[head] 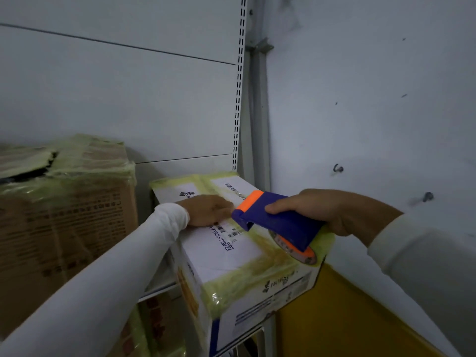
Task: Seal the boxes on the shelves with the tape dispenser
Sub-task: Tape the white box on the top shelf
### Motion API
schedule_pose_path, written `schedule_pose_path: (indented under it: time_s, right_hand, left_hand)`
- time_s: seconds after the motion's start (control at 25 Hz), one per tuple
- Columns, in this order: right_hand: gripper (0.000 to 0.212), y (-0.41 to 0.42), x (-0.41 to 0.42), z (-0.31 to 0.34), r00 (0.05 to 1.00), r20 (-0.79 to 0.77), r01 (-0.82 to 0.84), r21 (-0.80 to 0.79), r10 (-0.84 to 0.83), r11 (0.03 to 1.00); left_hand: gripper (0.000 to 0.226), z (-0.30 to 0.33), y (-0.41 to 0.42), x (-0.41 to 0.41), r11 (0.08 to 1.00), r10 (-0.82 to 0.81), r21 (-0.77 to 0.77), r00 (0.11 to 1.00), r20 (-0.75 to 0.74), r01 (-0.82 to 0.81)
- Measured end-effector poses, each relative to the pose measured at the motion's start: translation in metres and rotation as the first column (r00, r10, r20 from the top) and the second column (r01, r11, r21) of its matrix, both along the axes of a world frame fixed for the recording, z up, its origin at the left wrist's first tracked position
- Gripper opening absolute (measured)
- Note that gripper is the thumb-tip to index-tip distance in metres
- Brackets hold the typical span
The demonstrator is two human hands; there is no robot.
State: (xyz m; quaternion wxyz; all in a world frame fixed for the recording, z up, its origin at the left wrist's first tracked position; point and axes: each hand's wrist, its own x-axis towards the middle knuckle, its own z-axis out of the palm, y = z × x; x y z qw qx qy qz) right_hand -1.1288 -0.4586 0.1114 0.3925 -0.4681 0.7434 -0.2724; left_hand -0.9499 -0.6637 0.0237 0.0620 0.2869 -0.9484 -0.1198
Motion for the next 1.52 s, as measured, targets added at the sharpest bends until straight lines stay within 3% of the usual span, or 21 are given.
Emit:
schedule_pose_path:
  time_s: [0.12, 0.32, 0.52, 0.72, 0.84, 0.96, 1.16, 1.28, 1.4, 1.52]
  right_hand:
    - [0.037, -0.002, 0.001, 0.002, 1.0, 0.004, -0.025, -0.016, 0.025, 1.0]
    - [0.037, 0.005, 0.01, 0.006, 0.997, 0.046, -0.056, -0.018, 0.057, 0.998]
    - [0.038, 0.059, 0.003, 0.008, 0.993, 0.087, -0.076, -0.01, 0.076, 0.997]
    - [0.04, 0.126, 0.014, -0.047, 0.952, 0.305, -0.012, -0.041, 0.024, 0.999]
    - [0.038, 0.133, 0.021, -0.082, 0.936, 0.338, 0.122, -0.063, -0.093, 0.991]
    - [0.051, 0.125, 0.026, -0.113, 0.919, 0.356, 0.211, -0.079, -0.17, 0.974]
    - [0.055, 0.105, 0.015, -0.134, 0.921, 0.375, 0.19, -0.194, -0.106, 0.963]
    - [0.049, 0.082, 0.01, -0.138, 0.922, 0.384, 0.149, -0.251, -0.043, 0.956]
    - [0.05, 0.062, 0.008, -0.146, 0.923, 0.384, 0.128, -0.285, -0.009, 0.95]
    - [0.053, 0.055, 0.005, -0.156, 0.917, 0.399, 0.119, -0.306, 0.013, 0.945]
  left_hand:
    - [0.04, -0.007, 0.009, 0.005, 0.999, 0.003, 0.053, 0.999, 0.036, -0.005]
    - [0.039, 0.004, 0.01, 0.005, 0.963, 0.209, 0.172, 0.978, 0.014, -0.208]
    - [0.068, 0.001, 0.009, -0.003, 0.941, 0.304, 0.13, 0.949, 0.09, -0.313]
    - [0.072, 0.002, 0.012, 0.0, 0.968, 0.203, 0.148, 0.979, 0.027, -0.205]
    - [0.078, 0.001, 0.012, 0.001, 0.976, 0.181, 0.114, 0.981, 0.068, -0.188]
    - [0.078, 0.0, 0.013, 0.0, 0.976, 0.19, 0.091, 0.979, 0.075, -0.196]
    - [0.066, 0.004, 0.013, 0.001, 0.974, 0.226, 0.004, 0.974, 0.025, -0.226]
    - [0.052, 0.009, 0.025, -0.005, 0.992, 0.125, 0.038, 0.99, -0.067, -0.123]
    - [0.048, 0.003, 0.04, -0.014, 0.999, 0.026, 0.044, 1.0, -0.013, -0.026]
    - [0.048, 0.002, 0.048, -0.013, 0.998, 0.055, 0.028, 0.998, 0.011, -0.055]
